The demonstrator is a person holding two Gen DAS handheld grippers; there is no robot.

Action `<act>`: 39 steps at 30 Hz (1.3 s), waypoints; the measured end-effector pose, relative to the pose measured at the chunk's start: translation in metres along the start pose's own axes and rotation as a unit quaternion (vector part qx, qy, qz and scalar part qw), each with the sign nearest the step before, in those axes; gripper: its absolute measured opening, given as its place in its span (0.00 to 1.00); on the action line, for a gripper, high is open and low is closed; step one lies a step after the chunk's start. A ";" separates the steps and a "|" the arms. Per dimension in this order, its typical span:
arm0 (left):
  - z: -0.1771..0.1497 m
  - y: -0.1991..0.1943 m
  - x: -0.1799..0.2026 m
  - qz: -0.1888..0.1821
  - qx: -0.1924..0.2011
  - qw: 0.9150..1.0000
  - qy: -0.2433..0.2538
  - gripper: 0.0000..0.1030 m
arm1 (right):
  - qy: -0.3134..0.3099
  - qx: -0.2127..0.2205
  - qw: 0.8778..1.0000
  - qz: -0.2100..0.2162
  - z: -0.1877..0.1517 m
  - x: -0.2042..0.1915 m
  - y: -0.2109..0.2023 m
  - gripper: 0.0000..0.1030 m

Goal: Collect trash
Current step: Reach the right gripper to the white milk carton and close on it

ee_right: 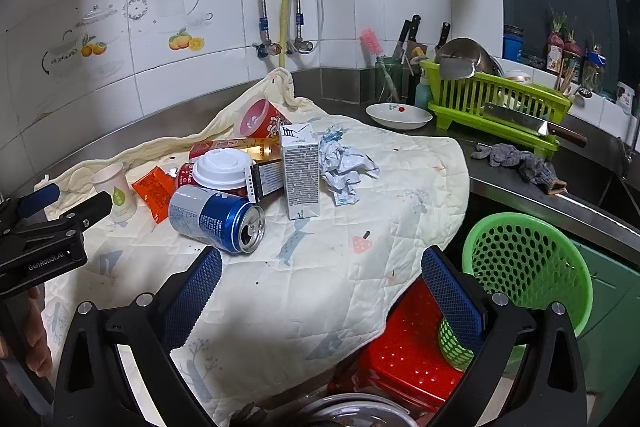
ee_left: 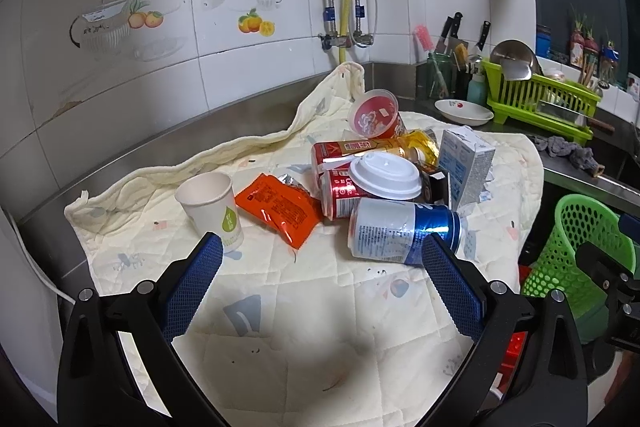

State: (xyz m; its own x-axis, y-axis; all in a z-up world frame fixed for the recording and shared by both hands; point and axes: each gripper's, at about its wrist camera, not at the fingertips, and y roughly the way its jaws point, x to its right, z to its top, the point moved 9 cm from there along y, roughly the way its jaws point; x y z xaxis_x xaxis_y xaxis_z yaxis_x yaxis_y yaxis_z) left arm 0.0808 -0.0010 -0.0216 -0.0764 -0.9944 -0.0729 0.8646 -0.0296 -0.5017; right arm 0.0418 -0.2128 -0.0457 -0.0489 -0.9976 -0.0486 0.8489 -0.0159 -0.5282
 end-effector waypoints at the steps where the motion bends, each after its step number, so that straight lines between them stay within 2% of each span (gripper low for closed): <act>1: 0.000 0.000 -0.001 0.001 0.000 1.000 0.000 0.95 | -0.001 0.000 1.000 0.001 0.001 0.000 0.001 0.94; 5: 0.000 0.005 -0.007 -0.001 -0.006 1.000 -0.001 0.95 | -0.016 -0.003 1.000 0.011 0.001 -0.006 0.006 0.94; 10: -0.006 0.014 -0.018 -0.002 -0.025 1.000 -0.002 0.87 | -0.038 -0.014 0.999 0.032 -0.001 -0.014 0.016 0.94; 15: -0.007 0.021 -0.033 0.002 -0.029 0.999 -0.013 0.84 | -0.047 -0.032 0.996 0.062 -0.005 -0.024 0.031 0.93; 22: -0.007 0.033 -0.054 -0.009 -0.043 0.998 -0.038 0.67 | -0.065 -0.055 0.991 0.099 0.004 -0.041 0.059 0.92; 25: -0.013 0.042 -0.061 -0.023 -0.060 0.996 -0.061 0.59 | -0.070 -0.062 0.990 0.104 0.011 -0.048 0.072 0.83; 29: -0.017 0.048 -0.066 -0.019 -0.066 0.995 -0.065 0.59 | -0.066 -0.063 0.990 0.106 0.020 -0.050 0.085 0.81; 32: -0.018 0.052 -0.066 -0.020 -0.068 0.995 -0.063 0.59 | -0.057 -0.067 0.990 0.111 0.026 -0.050 0.094 0.75; 39: -0.016 0.054 -0.065 -0.026 -0.067 0.996 -0.061 0.59 | -0.030 -0.057 0.994 0.084 0.050 -0.027 0.113 0.70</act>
State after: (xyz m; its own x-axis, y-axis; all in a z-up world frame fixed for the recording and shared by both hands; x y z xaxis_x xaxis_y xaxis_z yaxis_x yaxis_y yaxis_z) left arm 0.1250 0.0634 -0.0579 -0.0500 -0.9971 0.0575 0.7859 -0.0749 -0.6138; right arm 0.1657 -0.1908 -0.0615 0.1239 -0.9877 -0.0953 0.7774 0.1563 -0.6093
